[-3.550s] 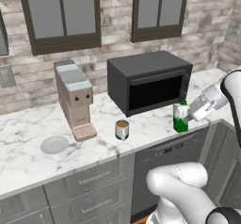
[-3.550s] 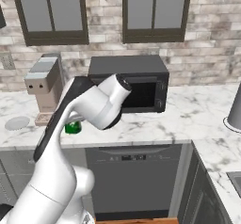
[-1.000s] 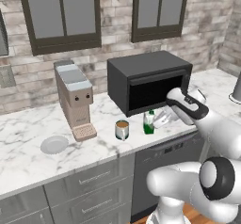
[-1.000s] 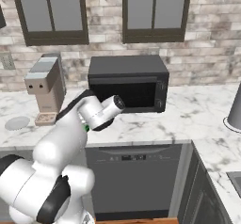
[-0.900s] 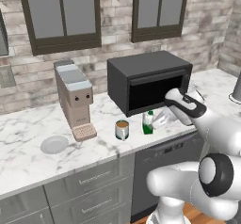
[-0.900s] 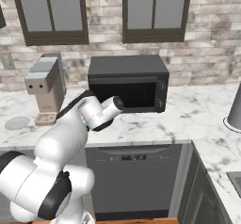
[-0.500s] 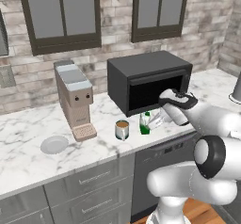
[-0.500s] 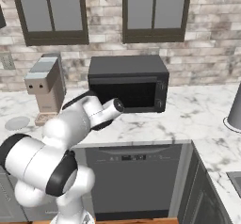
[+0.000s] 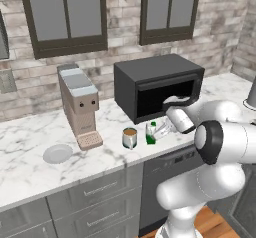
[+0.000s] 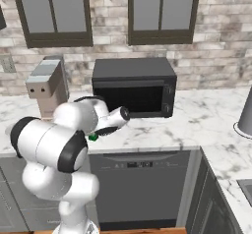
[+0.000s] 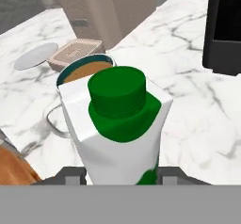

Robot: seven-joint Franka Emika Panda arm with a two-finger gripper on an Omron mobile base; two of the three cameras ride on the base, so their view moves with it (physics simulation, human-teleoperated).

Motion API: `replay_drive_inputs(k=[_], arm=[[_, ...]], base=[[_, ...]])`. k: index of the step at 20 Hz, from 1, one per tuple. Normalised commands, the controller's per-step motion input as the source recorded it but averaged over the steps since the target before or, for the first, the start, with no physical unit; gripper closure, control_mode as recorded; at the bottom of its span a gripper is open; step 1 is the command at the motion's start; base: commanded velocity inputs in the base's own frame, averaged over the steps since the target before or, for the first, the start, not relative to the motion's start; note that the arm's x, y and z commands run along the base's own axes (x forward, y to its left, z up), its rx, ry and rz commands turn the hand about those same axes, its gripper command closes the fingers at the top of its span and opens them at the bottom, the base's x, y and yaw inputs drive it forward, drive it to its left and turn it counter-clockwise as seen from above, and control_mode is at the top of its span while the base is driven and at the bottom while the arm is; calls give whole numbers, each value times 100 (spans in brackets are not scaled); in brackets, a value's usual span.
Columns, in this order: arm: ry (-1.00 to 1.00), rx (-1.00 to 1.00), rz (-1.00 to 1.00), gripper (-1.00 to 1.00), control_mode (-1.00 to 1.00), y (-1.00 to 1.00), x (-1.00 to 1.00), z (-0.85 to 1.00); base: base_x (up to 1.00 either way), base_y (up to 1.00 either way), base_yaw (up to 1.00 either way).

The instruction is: Take a sugar cube from the saucer and place it inside the coffee. Then, grab milk from the fridge and place it next to the coffee on the counter to sweeten the coffee.

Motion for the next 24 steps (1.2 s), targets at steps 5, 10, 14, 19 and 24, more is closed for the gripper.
replay_drive_inputs(k=[5,10,14,19,24], arm=[[-1,0,0,100,-100,0,28,-32],[-6,0,-1,100,-100,0,29,-25],[-7,0,-1,100,-100,0,19,-26],[-4,0,-1,-100,-100,1,3,-16],[0,1,0,-100,-100,0,0,-1]], base=[[0,0,0],[0,0,0],[0,0,0],[0,0,0],[0,0,0]])
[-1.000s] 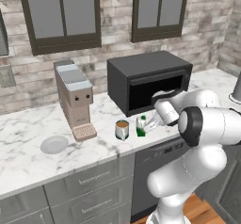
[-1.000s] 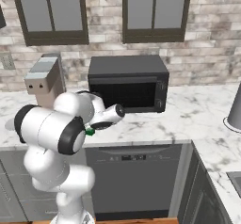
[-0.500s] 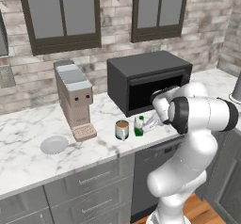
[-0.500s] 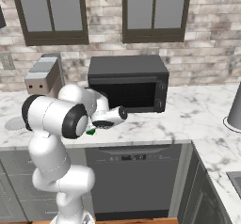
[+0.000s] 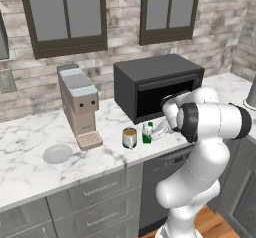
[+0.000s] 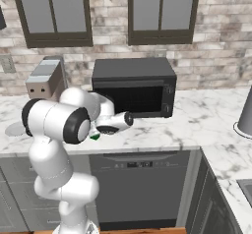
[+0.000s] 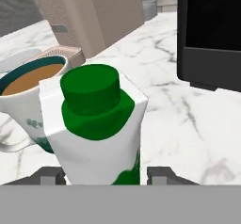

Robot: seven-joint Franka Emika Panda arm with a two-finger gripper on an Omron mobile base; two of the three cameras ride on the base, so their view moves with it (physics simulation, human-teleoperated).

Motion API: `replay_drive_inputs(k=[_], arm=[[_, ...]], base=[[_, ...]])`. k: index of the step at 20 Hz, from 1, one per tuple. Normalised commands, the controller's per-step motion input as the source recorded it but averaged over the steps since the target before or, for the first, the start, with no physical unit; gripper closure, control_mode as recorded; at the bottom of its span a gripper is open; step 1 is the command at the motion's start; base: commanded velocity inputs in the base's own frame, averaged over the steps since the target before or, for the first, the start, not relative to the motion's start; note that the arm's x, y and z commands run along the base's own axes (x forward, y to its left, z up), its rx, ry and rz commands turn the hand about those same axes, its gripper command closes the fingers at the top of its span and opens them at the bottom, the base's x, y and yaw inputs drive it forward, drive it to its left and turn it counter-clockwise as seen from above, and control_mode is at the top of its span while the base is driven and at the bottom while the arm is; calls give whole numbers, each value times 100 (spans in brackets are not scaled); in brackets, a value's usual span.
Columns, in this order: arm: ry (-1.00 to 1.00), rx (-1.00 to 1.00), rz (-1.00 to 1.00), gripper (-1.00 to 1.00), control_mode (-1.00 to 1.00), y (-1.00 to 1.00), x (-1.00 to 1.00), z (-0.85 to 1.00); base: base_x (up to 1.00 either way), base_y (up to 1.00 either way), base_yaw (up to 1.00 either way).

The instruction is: Take a sugar cube from the saucer and place it inside the coffee. Then, grab milk from the fridge and place it next to the coffee on the counter to sweeten the coffee.

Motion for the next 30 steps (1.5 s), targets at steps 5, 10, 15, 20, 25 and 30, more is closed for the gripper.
replay_drive_inputs(k=[5,10,15,20,25,30], arm=[[0,0,0,-100,-100,0,0,0],[-1,0,0,-100,-100,-4,0,0],[-3,0,0,-100,-100,-16,0,0],[-6,0,0,-100,-100,-23,0,0],[-8,0,0,-100,-100,-18,-5,0],[-11,0,0,-100,-100,-19,-20,0]], base=[[0,0,0],[0,0,0],[0,0,0],[0,0,0],[0,0,0],[0,0,0]])
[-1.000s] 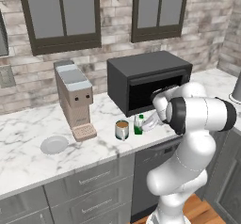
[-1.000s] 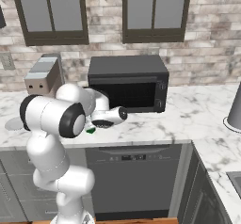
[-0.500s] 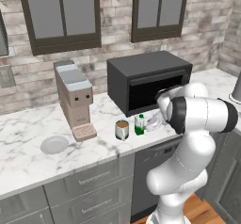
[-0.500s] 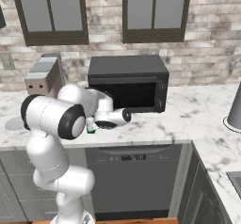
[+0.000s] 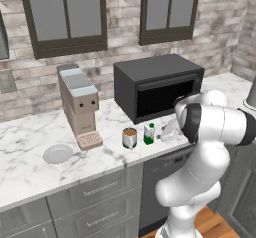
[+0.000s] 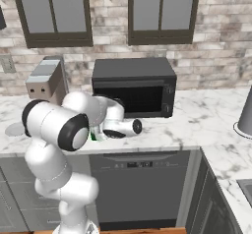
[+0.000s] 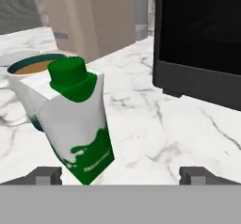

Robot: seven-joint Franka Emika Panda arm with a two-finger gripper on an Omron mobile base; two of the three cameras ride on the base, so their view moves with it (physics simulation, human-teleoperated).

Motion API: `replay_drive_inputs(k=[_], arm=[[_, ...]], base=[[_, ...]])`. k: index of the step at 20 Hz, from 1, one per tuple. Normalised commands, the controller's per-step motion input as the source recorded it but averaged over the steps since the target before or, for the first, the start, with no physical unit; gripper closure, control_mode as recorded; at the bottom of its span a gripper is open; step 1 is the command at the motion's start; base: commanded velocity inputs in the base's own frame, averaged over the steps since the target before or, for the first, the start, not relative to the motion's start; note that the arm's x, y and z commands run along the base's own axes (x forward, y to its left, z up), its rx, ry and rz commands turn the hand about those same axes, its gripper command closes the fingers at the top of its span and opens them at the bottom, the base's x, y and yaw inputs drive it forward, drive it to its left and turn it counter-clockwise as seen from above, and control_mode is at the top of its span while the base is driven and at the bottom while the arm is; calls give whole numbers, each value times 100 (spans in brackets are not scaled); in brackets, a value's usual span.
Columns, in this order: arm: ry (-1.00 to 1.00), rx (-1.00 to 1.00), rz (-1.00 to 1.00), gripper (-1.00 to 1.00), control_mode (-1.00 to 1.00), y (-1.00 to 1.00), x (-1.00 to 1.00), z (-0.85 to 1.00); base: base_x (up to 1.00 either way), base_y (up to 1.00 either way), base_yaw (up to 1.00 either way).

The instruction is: Take a sugar cube from the saucer and place it inside the coffee. Then, grab milk from the fridge and place it next to the coffee on the counter to sweeten the coffee.

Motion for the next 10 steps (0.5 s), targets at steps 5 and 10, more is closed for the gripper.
replay_drive_inputs(k=[5,10], arm=[[-28,0,1,-100,-100,-18,-46,13],[-67,-2,9,-100,-100,-1,-89,44]], base=[[0,0,0],[0,0,0]])
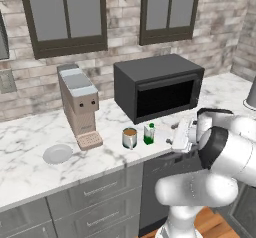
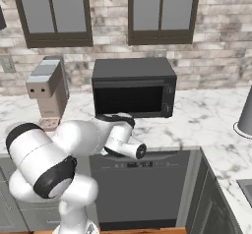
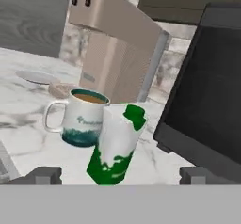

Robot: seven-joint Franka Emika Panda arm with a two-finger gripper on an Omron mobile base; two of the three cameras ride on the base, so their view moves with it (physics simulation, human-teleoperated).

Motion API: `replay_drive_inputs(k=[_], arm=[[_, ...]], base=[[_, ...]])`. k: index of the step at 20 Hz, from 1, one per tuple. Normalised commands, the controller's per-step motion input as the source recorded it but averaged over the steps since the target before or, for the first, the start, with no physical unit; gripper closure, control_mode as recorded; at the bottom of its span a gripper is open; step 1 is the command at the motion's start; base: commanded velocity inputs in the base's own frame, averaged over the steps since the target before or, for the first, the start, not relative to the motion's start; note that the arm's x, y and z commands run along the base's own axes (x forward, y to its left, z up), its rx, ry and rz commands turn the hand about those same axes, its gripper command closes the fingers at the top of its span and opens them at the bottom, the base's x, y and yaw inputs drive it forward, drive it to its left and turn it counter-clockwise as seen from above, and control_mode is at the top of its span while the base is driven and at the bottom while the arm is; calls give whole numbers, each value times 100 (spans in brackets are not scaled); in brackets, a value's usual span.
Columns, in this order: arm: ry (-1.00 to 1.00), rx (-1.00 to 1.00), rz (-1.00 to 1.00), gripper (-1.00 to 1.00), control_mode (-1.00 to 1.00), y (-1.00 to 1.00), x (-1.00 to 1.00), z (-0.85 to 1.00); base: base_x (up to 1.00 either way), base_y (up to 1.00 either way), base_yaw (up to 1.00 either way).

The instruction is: Take a sugar cube from the saucer and place it inside the coffee. Then, grab milk from the fridge and place it next to the coffee on the counter to sweeten the coffee.

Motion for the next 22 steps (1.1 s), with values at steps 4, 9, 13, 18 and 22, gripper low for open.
replay_drive_inputs(k=[4,9,13,18,22], arm=[[-95,-13,16,-100,-100,0,-100,59],[-100,-15,15,-100,-100,1,-100,52],[-92,-11,11,-100,-100,21,-81,68],[-67,-3,3,-100,-100,33,-33,90],[-48,0,2,-100,-100,12,-34,97]], base=[[0,0,0],[0,0,0],[0,0,0],[0,0,0],[0,0,0]])
